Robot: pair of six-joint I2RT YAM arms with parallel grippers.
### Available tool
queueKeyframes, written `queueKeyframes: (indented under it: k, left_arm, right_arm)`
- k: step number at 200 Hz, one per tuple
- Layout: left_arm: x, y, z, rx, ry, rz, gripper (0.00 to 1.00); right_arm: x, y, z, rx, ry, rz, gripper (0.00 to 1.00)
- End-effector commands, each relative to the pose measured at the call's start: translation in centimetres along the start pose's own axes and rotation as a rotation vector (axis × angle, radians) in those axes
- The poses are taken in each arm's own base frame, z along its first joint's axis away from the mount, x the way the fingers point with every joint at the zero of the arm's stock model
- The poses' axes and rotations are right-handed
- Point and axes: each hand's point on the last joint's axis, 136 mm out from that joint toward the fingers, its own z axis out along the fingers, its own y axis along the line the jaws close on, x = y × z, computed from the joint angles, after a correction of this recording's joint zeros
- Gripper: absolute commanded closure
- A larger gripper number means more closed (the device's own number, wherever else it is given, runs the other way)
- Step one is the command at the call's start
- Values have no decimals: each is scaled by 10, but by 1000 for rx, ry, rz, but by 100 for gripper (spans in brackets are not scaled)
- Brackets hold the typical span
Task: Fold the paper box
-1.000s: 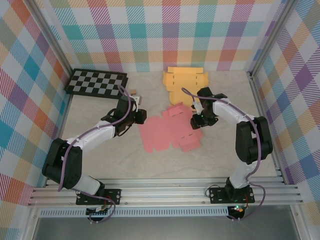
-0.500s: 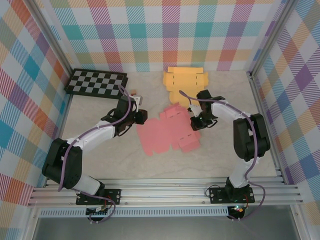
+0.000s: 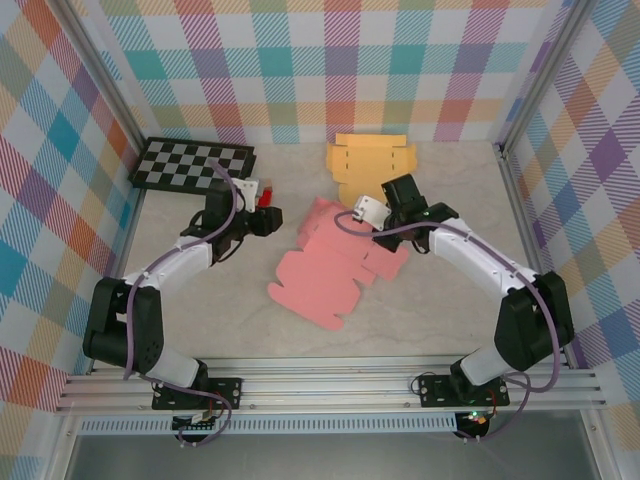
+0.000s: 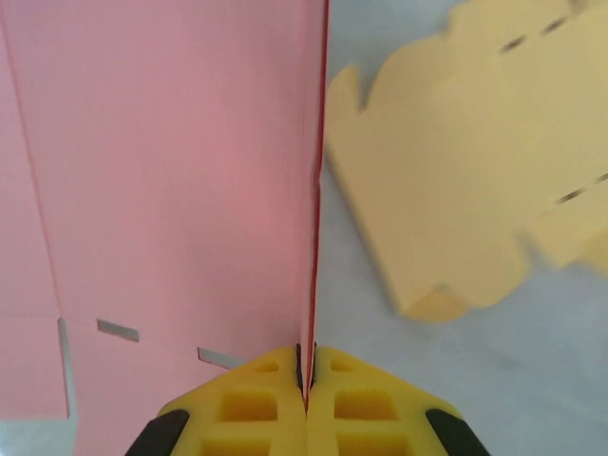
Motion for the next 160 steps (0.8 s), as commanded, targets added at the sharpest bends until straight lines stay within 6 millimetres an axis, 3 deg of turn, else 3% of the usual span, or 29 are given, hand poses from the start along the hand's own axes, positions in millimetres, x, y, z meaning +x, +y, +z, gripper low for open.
queueKeyframes:
  k: [1,32,55,101,160]
  left_arm:
    - [7,-29,-3,174,-29,49,53]
    - [25,-35,-6,225,-24,79,52]
    - [46,-35,-1,233,13,99,51]
    - [89,-31,14,219,116,108,50]
    - [108,-28,26,194,191,157,48]
  right_arm:
    - [-5,-36,15,251,75,-271,100]
    - [-20,-51,30,471,74,-435,100]
    - [-30,-51,34,561,49,-512,100]
    - [-42,-18,38,662,-76,-695,100]
    - [-32,10,51,628,-89,-697,100]
